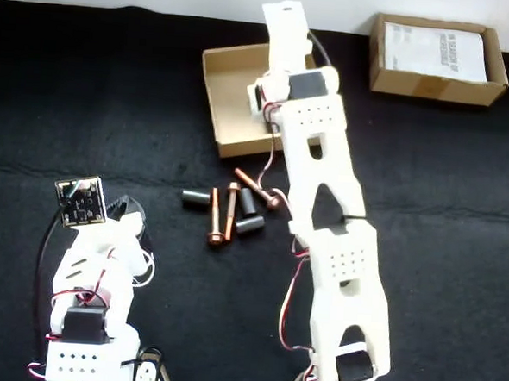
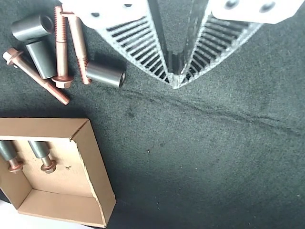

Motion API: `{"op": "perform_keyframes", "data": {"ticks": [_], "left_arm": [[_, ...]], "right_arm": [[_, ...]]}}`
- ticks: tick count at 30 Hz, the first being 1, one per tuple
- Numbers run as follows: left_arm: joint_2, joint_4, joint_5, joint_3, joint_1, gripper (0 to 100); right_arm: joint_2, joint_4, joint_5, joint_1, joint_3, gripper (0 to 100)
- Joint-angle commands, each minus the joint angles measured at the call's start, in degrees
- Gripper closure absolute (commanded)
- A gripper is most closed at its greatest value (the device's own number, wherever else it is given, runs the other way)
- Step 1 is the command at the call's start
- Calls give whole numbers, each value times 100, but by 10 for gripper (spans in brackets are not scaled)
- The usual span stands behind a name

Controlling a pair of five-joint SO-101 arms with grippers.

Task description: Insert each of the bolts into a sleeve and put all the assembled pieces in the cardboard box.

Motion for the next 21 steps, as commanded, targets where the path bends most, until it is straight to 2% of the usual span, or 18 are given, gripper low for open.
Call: {"op": "perform_keyframes", "data": {"ticks": [1,4,11,21], "left_arm": [[-40,-9,-53,92,-57,983],[-40,-9,-53,92,-66,983],[-31,-9,-53,92,-66,983],[-31,-9,-53,92,-66,983]], "right_arm": [[-945,778,-18,-215,-198,670],[-1349,1341,-18,-418,-163,670],[-2290,1341,-18,-629,365,670],[-4084,1323,-18,-989,3486,670]]}}
